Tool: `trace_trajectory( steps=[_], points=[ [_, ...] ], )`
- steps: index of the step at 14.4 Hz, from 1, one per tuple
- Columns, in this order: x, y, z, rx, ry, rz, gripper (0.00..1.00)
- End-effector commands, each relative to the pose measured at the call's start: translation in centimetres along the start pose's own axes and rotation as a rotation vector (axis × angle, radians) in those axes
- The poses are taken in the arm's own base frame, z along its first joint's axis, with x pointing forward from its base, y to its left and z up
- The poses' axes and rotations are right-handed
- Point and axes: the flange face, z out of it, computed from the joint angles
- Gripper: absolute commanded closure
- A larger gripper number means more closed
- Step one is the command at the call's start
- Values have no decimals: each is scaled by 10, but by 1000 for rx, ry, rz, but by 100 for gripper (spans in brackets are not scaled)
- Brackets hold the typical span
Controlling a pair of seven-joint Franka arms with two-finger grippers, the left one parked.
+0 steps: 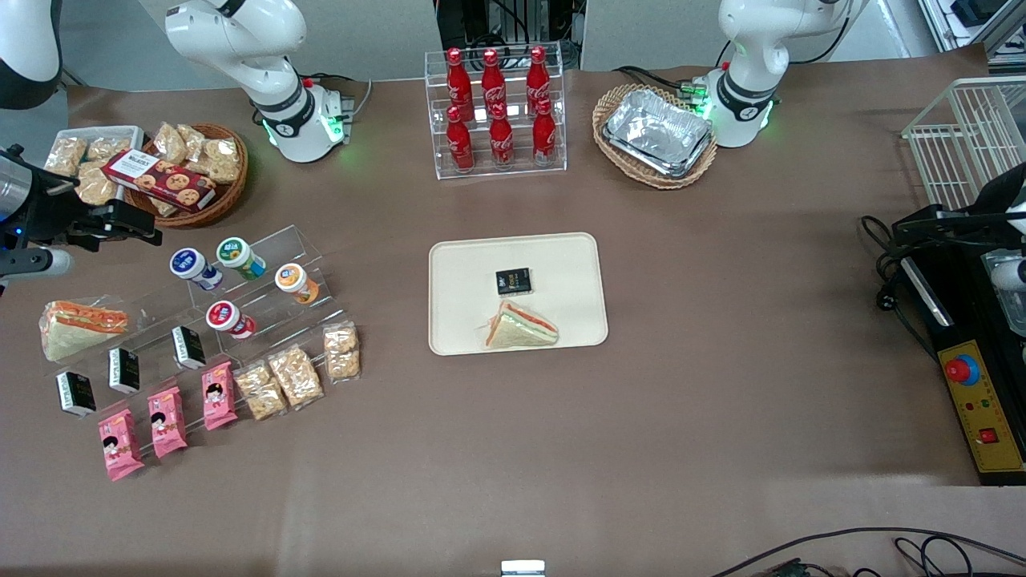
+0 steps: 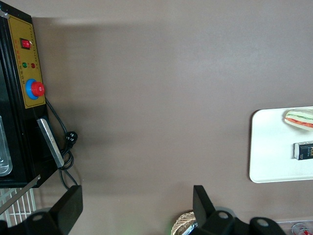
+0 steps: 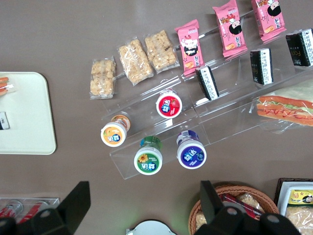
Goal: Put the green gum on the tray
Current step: 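Move the right gripper over the acrylic rack toward the green-label bottle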
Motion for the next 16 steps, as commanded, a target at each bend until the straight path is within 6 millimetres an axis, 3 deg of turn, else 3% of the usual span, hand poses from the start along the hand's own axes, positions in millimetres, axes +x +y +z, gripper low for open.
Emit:
trace_trajectory(
  steps=[1,8,9,14,16],
  points=[
    [-2,0,-4,-9,17,6,0],
    [-6,-4,-1,-8,2,0,0],
    [-14,-12,0,-8,3,-14,0],
    [-84,-16,13,4,56,-16,0],
    [-102,-18,18,6,59,-20,0]
  ],
)
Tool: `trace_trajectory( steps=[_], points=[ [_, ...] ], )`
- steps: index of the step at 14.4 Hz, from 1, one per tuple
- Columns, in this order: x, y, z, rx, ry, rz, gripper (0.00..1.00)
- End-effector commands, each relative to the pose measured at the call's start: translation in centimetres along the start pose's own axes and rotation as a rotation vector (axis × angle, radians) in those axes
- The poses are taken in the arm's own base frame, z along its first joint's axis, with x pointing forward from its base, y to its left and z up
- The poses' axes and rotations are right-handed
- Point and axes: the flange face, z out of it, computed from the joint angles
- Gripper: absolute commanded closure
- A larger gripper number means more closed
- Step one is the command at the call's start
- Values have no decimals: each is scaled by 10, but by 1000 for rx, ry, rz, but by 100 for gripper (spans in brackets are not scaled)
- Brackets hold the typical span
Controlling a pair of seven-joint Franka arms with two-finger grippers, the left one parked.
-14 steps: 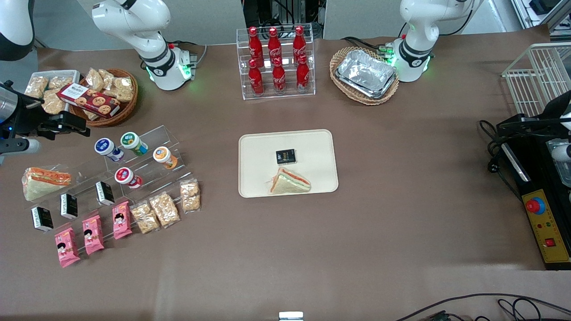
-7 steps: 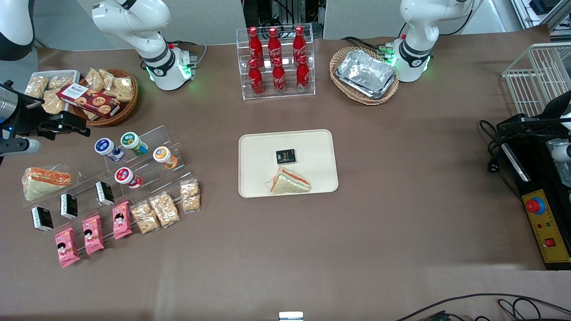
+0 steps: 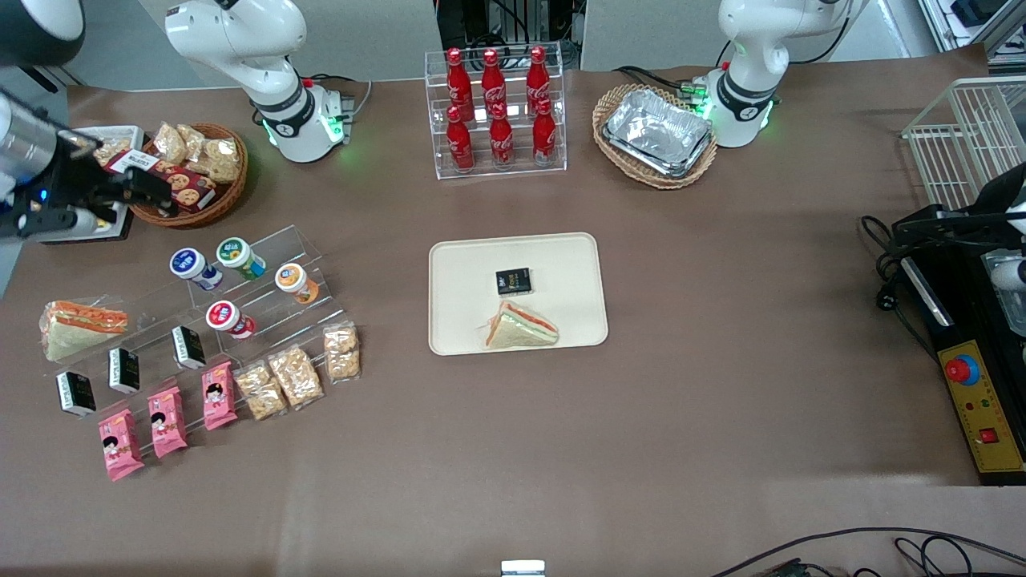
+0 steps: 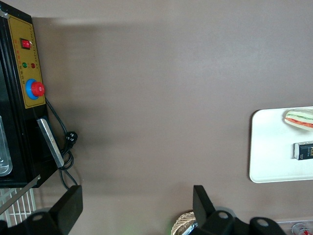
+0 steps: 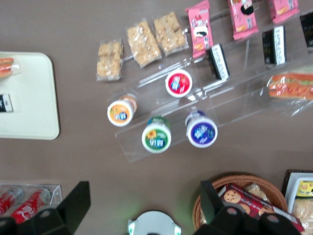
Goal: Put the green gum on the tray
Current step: 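Move the right gripper over the acrylic rack toward the green-label bottle, then lower the right gripper around the green-label bottle and close it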
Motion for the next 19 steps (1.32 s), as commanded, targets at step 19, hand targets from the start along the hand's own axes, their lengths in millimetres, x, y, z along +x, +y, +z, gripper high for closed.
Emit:
trace_trajectory(
  steps=[19],
  points=[
    [-15,-2,184,-35,70,-4,0]
  ],
)
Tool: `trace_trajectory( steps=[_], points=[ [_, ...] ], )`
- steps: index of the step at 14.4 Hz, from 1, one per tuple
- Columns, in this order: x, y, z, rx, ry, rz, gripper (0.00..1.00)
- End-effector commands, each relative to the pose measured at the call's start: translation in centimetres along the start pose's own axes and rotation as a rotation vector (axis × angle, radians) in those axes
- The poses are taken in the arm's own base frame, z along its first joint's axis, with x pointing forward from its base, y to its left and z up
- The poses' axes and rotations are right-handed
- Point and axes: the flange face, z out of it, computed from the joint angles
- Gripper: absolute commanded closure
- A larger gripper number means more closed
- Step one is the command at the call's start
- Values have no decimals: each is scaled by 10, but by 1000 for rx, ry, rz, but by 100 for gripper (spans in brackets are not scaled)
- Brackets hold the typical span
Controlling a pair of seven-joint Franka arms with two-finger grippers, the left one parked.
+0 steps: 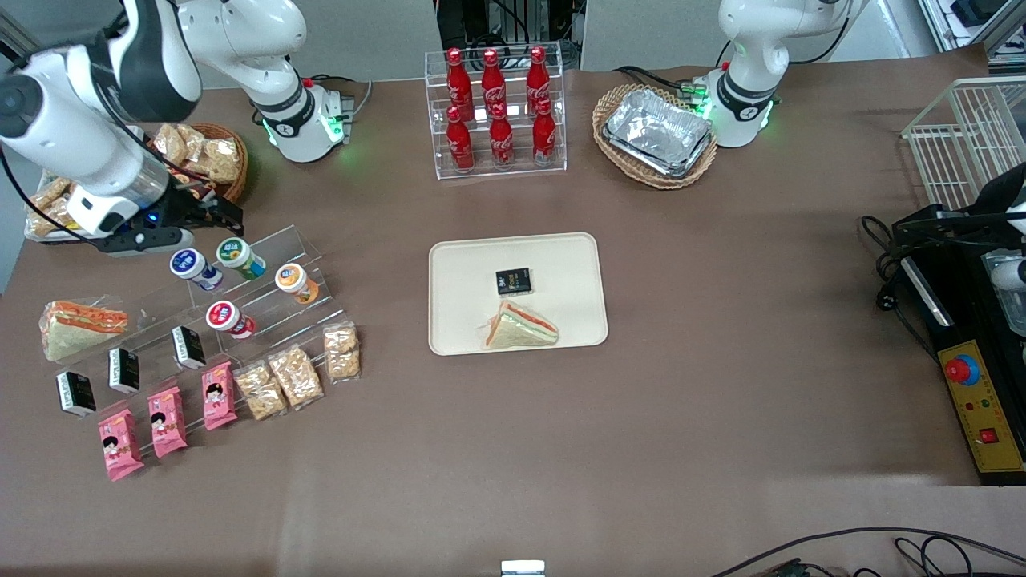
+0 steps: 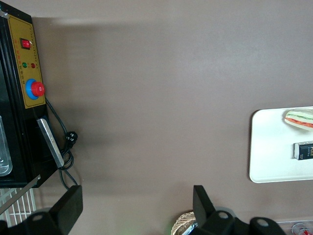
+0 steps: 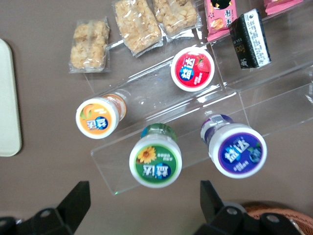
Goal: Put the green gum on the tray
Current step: 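Lower the right gripper around the green-label bottle and close it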
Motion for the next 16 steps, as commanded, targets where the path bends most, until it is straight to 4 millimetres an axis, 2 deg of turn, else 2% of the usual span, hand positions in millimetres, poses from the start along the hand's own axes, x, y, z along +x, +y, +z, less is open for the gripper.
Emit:
trace_trajectory(
  steps=[1,5,9,16],
  points=[
    [5,1,28,-18,8,6,0],
    [15,5,47,-19,11,14,0],
    [16,7,61,-21,14,18,0],
    [12,5,65,-20,13,15,0]
  ],
)
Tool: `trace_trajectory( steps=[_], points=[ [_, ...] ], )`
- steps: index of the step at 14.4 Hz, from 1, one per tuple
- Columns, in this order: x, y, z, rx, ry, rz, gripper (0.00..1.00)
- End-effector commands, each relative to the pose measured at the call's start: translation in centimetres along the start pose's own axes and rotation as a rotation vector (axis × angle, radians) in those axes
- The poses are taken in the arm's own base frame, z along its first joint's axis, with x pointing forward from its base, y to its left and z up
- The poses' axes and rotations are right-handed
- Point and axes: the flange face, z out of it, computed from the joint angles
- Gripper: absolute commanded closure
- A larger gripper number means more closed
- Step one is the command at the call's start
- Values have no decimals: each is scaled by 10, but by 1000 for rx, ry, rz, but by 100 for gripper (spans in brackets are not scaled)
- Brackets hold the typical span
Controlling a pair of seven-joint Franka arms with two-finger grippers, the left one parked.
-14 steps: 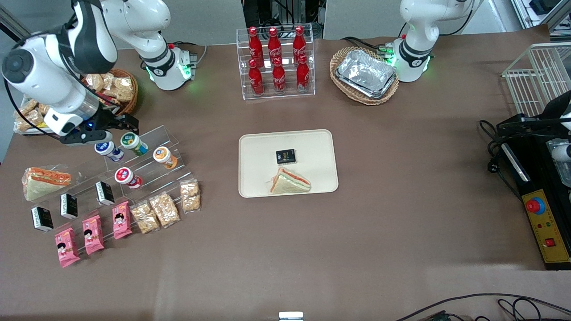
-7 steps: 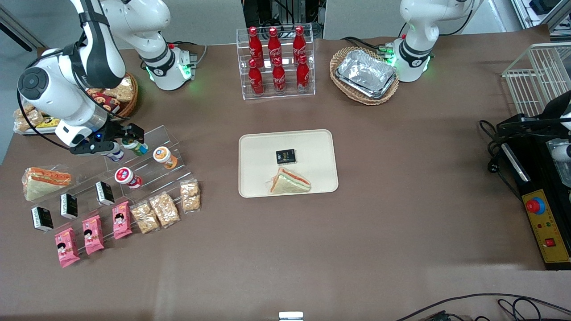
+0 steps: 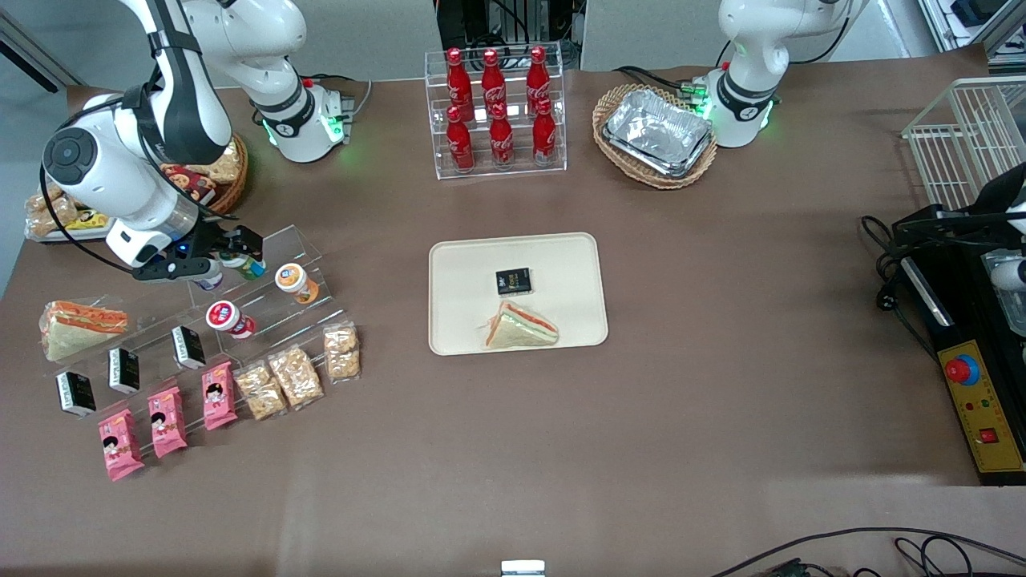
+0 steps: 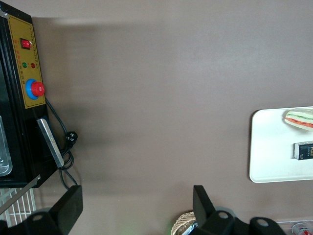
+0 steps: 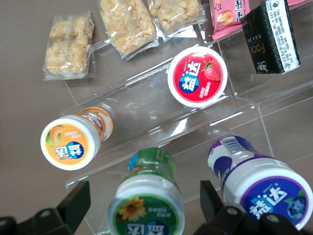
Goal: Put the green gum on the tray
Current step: 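Lower the right gripper around the green-label bottle and close it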
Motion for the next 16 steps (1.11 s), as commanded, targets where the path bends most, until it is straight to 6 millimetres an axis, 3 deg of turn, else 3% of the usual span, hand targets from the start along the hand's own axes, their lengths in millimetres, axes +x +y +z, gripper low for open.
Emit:
trace_trajectory(
  steps=[1,5,9,13,16],
  points=[
    [-4,0,2,-12,10,8,0],
    [-5,0,3,-11,1,6,1],
    [-8,-2,4,-11,-9,2,8],
    [-8,-2,4,-11,-9,1,28],
    [-8,-3,4,-11,-7,0,49]
  ],
)
